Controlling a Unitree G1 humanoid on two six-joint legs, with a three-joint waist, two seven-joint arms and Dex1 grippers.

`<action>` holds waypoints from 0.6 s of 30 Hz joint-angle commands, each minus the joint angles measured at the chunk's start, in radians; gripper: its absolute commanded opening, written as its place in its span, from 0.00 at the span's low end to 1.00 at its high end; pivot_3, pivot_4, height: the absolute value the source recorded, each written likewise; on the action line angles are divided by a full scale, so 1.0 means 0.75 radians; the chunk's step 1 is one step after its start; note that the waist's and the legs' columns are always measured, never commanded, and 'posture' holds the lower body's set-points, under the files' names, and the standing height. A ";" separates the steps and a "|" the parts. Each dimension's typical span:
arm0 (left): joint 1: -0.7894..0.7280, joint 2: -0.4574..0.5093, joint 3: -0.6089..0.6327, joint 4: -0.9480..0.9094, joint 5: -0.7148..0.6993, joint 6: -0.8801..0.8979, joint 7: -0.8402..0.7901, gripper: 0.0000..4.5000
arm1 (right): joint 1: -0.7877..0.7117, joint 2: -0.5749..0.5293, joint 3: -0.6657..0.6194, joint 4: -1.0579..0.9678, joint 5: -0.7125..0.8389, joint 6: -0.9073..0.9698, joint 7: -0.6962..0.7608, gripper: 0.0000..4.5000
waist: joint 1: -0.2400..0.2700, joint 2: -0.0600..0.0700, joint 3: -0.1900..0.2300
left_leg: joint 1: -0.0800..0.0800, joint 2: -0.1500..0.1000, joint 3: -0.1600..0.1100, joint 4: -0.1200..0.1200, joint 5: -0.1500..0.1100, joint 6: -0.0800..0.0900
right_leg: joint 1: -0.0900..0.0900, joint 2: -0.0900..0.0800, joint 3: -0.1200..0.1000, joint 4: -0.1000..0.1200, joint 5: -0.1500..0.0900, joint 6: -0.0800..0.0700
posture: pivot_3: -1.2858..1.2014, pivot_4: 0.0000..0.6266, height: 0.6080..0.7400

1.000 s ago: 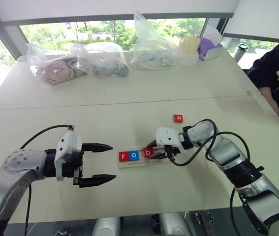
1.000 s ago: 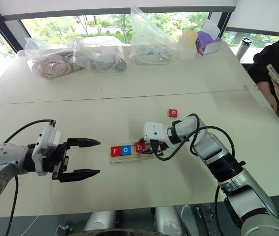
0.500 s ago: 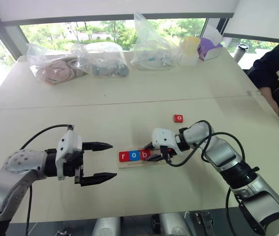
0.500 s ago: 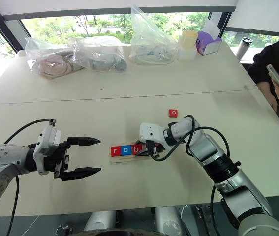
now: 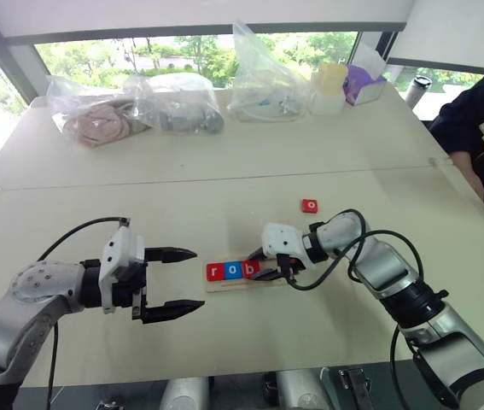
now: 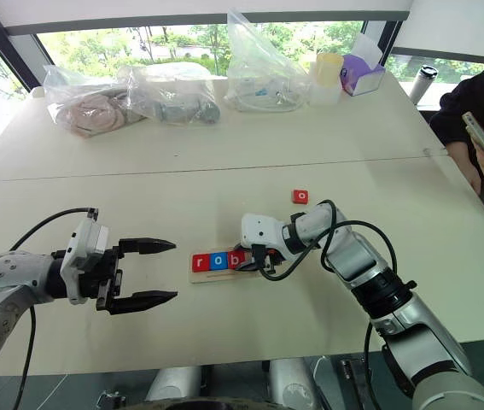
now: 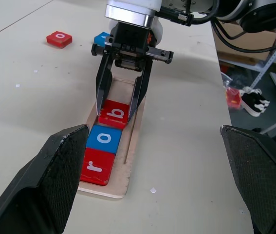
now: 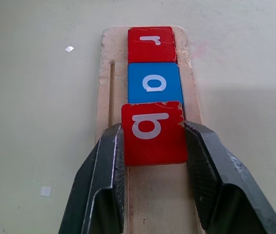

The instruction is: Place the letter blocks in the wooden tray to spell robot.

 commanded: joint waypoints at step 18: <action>-0.038 0.003 -0.083 -0.057 0.050 -0.061 -0.020 1.00 | -0.070 0.025 -0.269 -0.081 0.046 0.203 -0.287 1.00 | 0.002 0.000 0.000 | 0.000 0.000 0.000 0.001 0.000 0.000 | 0.000 0.000 0.000 0.001 0.000 0.000 | 0.52 0.24 1.00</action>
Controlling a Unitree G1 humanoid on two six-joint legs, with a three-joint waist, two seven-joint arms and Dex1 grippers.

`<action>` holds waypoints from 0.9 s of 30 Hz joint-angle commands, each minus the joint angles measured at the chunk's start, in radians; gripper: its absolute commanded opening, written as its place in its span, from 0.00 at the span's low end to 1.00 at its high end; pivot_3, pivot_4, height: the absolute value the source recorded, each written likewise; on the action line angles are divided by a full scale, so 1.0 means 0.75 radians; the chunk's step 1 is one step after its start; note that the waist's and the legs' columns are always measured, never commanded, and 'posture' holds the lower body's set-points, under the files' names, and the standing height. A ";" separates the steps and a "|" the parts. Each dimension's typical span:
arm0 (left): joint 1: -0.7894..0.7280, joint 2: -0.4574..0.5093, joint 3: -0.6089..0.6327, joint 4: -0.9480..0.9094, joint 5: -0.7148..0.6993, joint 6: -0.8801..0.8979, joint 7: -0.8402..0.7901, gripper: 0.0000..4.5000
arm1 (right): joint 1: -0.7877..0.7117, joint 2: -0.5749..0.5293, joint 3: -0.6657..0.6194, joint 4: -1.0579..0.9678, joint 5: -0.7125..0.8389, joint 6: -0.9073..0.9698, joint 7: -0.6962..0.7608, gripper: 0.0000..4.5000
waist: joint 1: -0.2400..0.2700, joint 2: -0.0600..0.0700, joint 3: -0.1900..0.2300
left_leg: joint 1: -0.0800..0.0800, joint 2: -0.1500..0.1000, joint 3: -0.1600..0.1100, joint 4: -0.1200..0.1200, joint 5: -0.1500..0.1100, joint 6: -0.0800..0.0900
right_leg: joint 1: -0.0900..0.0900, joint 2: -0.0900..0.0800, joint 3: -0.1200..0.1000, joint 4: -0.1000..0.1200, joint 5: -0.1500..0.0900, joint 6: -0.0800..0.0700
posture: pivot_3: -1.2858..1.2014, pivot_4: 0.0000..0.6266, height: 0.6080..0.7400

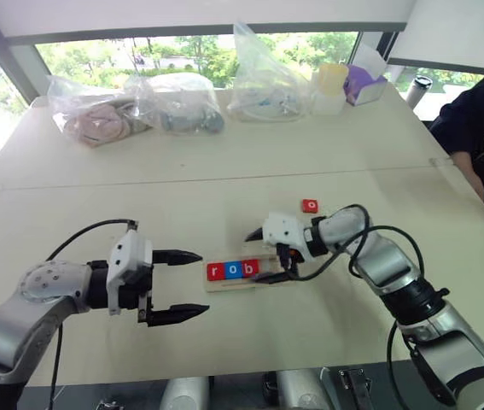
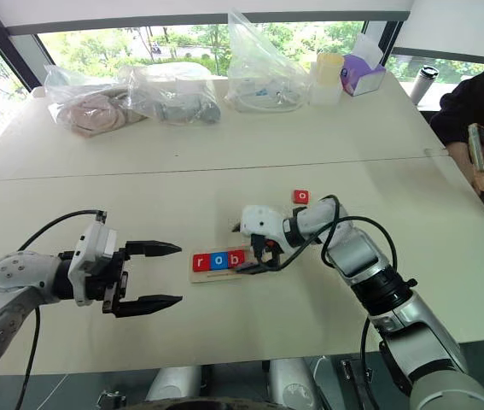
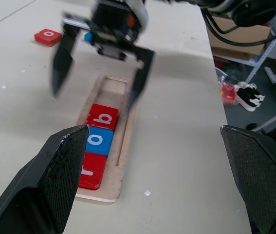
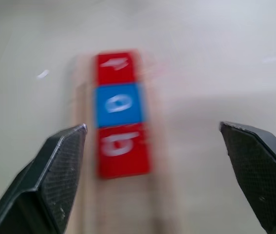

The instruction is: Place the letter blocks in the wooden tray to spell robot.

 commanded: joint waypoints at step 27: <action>-0.174 -0.064 -0.182 0.076 0.203 -0.247 -0.078 1.00 | 0.033 0.457 -0.544 -0.035 -0.089 0.905 -1.222 0.94 | -0.007 0.001 -0.001 | 0.001 0.000 0.000 0.000 0.000 0.000 | -0.003 0.001 0.001 0.010 0.000 0.001 | 0.52 0.24 1.00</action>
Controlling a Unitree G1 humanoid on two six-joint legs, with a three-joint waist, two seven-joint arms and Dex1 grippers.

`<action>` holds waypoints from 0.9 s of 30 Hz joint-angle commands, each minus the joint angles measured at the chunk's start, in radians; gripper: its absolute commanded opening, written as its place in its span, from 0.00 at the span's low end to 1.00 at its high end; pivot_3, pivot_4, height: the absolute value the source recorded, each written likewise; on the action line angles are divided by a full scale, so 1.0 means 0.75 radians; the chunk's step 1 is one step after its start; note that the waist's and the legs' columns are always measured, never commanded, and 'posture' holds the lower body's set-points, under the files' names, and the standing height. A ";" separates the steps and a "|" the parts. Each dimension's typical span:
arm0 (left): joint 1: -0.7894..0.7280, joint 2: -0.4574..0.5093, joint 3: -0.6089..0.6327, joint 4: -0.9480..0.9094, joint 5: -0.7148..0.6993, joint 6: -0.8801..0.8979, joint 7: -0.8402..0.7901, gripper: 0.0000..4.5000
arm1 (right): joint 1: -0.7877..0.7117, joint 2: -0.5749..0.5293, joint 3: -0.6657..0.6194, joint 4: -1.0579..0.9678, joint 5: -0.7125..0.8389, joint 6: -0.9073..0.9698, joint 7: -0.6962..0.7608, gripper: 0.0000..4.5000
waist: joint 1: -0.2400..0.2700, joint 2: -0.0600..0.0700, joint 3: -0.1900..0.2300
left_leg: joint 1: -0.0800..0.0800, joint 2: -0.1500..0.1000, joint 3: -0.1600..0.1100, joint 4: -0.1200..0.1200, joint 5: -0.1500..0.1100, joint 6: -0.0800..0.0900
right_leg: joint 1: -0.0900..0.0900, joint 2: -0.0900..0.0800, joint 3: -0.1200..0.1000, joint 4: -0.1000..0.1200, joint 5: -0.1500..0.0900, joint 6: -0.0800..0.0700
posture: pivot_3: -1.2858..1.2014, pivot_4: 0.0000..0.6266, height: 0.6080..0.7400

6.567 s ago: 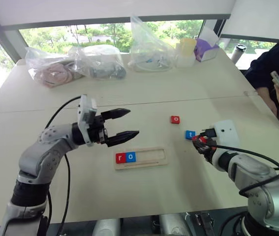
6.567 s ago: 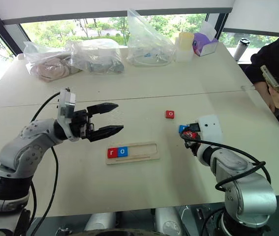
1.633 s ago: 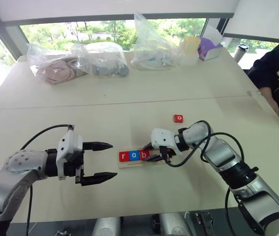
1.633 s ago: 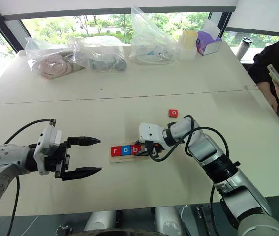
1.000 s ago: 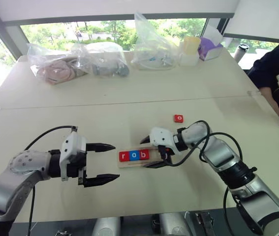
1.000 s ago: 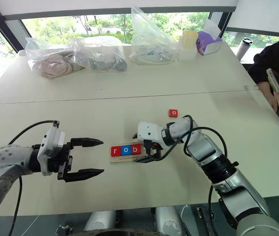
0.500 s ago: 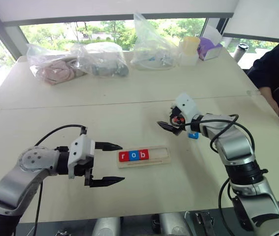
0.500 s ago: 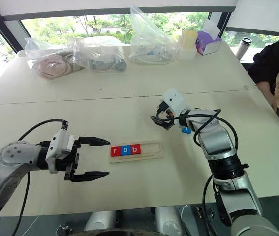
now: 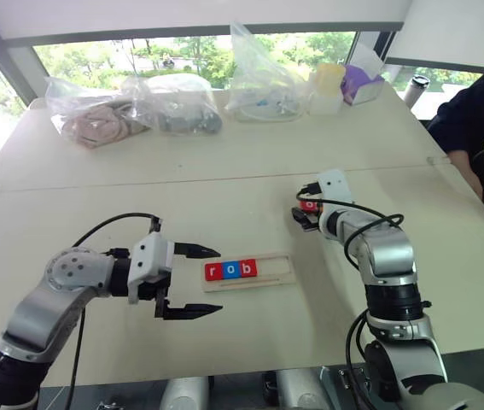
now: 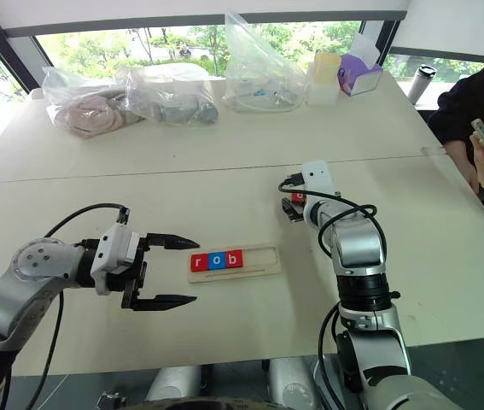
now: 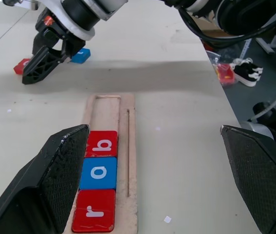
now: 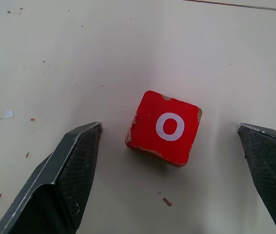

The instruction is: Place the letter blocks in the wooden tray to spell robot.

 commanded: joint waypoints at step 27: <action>-0.043 -0.014 -0.003 0.142 0.036 -0.129 -0.058 1.00 | 0.406 -0.366 -0.258 -1.015 0.593 0.659 0.165 0.25 | -0.002 0.000 0.000 | -0.001 0.000 0.000 0.000 0.000 0.000 | -0.002 0.000 0.000 0.002 -0.006 0.001 | 0.52 0.24 1.00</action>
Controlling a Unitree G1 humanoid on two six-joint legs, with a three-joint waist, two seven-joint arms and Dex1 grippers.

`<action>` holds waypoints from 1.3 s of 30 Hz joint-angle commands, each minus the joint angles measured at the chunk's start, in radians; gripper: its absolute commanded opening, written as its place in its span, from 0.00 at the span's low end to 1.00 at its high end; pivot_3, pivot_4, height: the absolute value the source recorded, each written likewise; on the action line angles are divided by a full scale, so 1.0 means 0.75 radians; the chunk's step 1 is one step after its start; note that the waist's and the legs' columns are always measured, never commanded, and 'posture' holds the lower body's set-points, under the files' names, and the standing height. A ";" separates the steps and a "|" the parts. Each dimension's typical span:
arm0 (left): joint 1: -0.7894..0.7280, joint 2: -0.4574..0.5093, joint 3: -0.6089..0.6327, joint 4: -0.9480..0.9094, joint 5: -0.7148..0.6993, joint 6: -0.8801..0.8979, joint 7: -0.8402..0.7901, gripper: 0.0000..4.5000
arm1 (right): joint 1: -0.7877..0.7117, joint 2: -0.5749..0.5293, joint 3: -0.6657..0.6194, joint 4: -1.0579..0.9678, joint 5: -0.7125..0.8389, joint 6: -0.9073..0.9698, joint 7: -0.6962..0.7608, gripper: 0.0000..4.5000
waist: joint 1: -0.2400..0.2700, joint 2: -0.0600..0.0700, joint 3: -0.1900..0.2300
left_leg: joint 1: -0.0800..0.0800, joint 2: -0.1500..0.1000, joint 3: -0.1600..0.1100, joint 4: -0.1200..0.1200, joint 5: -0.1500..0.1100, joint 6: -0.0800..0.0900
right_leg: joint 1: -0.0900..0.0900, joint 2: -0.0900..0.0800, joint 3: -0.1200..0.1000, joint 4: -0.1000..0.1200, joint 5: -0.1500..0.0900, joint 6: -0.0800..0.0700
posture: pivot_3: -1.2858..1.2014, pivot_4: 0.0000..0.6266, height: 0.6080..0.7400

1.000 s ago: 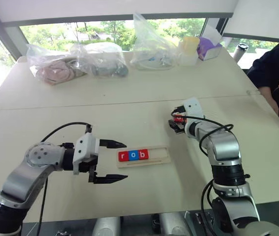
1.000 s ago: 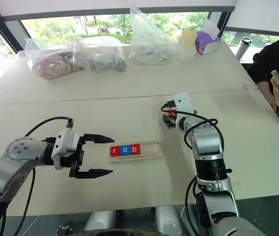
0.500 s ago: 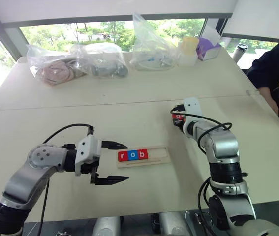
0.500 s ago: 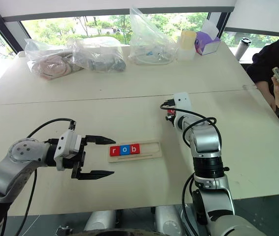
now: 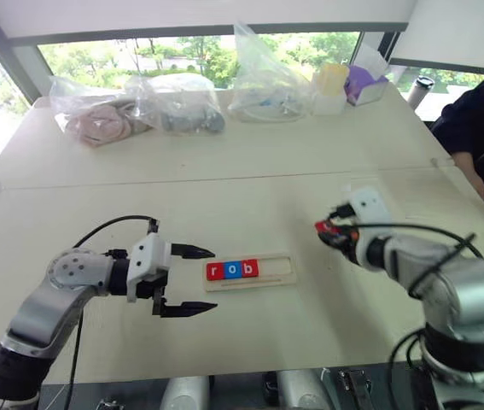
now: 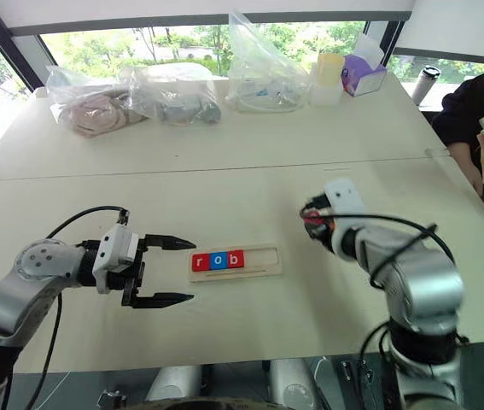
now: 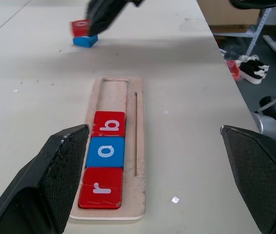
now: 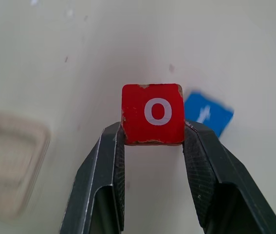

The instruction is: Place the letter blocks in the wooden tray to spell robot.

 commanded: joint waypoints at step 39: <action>-0.057 -0.019 0.011 -0.067 0.000 0.049 0.013 1.00 | -0.035 -0.732 0.534 1.098 -0.305 -2.274 1.177 0.99 | -0.001 -0.001 0.001 | 0.000 0.001 0.004 0.000 0.000 0.000 | 0.004 0.001 0.002 -0.013 0.003 0.006 | 0.52 0.24 1.00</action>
